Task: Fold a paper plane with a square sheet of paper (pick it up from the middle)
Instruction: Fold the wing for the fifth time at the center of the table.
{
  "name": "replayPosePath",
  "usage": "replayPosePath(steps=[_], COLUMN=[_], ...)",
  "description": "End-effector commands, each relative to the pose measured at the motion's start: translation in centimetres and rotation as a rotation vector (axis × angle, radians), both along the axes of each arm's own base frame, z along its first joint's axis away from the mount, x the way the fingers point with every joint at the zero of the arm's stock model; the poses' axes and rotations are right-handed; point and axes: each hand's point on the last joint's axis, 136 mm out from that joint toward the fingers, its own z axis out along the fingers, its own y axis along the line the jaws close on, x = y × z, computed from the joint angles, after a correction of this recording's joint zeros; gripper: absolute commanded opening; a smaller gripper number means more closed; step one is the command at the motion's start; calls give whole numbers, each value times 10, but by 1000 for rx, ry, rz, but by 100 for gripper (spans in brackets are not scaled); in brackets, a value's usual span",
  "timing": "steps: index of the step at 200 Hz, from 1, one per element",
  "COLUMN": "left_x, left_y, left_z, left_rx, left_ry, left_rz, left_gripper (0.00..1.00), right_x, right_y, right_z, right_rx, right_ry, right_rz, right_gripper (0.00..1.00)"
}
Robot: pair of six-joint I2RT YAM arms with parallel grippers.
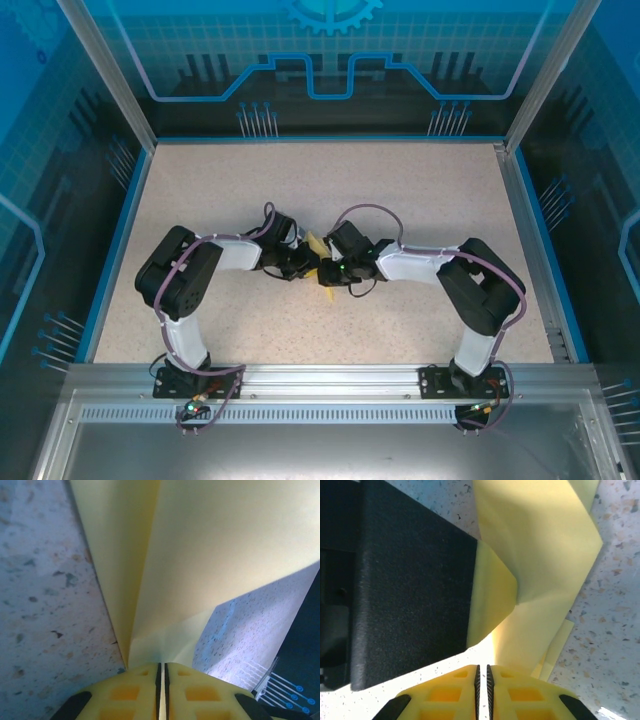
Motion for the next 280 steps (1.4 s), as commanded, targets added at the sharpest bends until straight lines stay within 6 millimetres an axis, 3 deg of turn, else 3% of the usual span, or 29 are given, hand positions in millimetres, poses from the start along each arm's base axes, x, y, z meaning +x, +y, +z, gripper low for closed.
replayPosePath(steps=[1,35,109,154,194,227,280], left_x=[5,12,16,12,11,6,2], left_y=[3,-1,2,10,13,13,14], left_z=[4,22,8,-8,-17,-21,-18], left_rx=[26,-2,41,98,125,124,125], left_ry=[-3,-46,-37,-7,19,45,64], left_rz=[29,27,26,28,21,19,21], left_gripper=[18,20,13,11,10,9,9], right_x=[-6,-9,-14,-7,-5,5,14], right_y=[-6,-15,-34,-13,-11,1,3], right_z=[-13,-21,-38,-17,-12,12,-9], right_rx=[-66,-93,-113,4,37,110,61], right_ry=[35,61,99,70,65,-10,4], right_rz=[-6,-23,-34,20,26,51,42], right_gripper=[14,14,11,11,11,13,11])
